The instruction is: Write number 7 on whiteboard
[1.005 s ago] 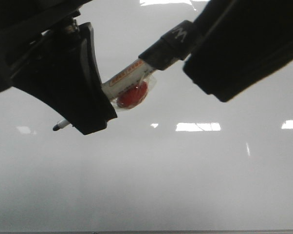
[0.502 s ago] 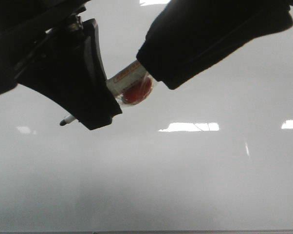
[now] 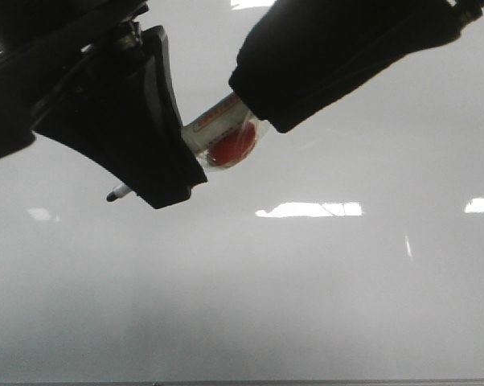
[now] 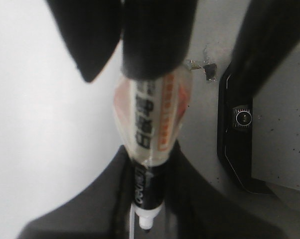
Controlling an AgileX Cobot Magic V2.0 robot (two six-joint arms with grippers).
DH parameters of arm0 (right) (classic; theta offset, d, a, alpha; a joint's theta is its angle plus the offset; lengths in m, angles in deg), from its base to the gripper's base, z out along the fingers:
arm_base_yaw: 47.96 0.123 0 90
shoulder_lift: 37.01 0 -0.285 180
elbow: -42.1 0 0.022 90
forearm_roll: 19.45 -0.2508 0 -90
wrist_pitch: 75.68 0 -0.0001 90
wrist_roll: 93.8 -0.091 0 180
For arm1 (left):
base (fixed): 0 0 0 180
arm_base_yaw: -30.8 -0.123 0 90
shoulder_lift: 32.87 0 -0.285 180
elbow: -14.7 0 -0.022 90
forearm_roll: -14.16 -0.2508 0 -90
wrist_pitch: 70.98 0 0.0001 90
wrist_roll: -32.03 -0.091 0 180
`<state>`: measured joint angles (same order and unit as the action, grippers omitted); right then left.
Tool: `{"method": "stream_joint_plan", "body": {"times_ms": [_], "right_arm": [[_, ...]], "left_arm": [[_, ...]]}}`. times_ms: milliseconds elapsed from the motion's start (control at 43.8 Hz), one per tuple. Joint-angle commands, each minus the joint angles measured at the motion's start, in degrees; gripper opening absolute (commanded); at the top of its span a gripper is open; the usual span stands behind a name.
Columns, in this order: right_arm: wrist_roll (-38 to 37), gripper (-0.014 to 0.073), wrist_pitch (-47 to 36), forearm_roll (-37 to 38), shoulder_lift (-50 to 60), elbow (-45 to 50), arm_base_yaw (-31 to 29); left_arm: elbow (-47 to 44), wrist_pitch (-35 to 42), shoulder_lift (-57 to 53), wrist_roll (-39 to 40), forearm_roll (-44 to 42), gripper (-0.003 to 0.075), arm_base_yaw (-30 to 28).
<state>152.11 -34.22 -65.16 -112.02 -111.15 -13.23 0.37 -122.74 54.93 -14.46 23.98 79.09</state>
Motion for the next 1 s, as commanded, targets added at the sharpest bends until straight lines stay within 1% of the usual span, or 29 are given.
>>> {"method": "stream_joint_plan", "body": {"times_ms": [0, 206, 388, 434, 548, 639, 708, 776, 868, 959, 982], "right_arm": [[0.53, 0.0244, -1.67, -2.76, 0.9, -1.94, 0.14], [0.53, 0.0197, -1.6, -2.49, -0.46, -1.94, 0.14], [0.53, 0.0043, -1.48, -2.49, -1.11, -1.94, 0.14], [0.53, 0.0008, -1.48, -2.49, -1.1, -1.94, 0.14], [0.53, -0.0058, -1.47, -2.49, -1.1, -1.94, 0.14], [0.53, -0.006, -1.47, -2.49, -1.1, -1.94, 0.09], [0.53, -0.006, -1.52, -2.3, -0.8, -1.94, 0.0], [0.48, -0.006, -1.69, -2.17, -0.08, -1.94, -0.7], [-0.96, -0.006, -1.82, -1.31, 1.49, -2.37, -2.33], [-7.32, -0.006, -0.97, 3.46, 3.68, -4.03, -4.99], [-9.97, -0.006, -0.49, 5.54, 4.35, -4.74, -5.77]], "left_arm": [[1.79, 2.39, -1.59, -0.06, 1.15, -0.002, 0.52], [1.79, 2.97, -1.59, -0.06, 1.15, -0.002, 0.52], [1.79, 3.17, -1.59, 0.05, 1.15, -0.0015, 0.52], [1.79, 3.17, -1.59, 0.05, 1.15, 0.0004, 0.52], [1.79, 3.8, -1.59, 0.16, 1.15, 0.0141, 0.52], [1.79, 3.92, -2.45, 1.21, 1.05, 0.0277, -0.06], [2.03, 3.55, -3.83, 3.49, 0.8, 0.0344, -1.18], [2.14, 2.68, -5.97, 5.15, 0.64, 0.037, -2.57], [2.14, 0.55, -9.77, 6.46, 0.64, 0.0368, -5.39], [1.59, 0.04, -14.16, 10.65, 0.64, 0.0368, -9.12], [1.18, 0.04, -15.12, 11.2, 0.64, 0.0368, -10.35]]}}
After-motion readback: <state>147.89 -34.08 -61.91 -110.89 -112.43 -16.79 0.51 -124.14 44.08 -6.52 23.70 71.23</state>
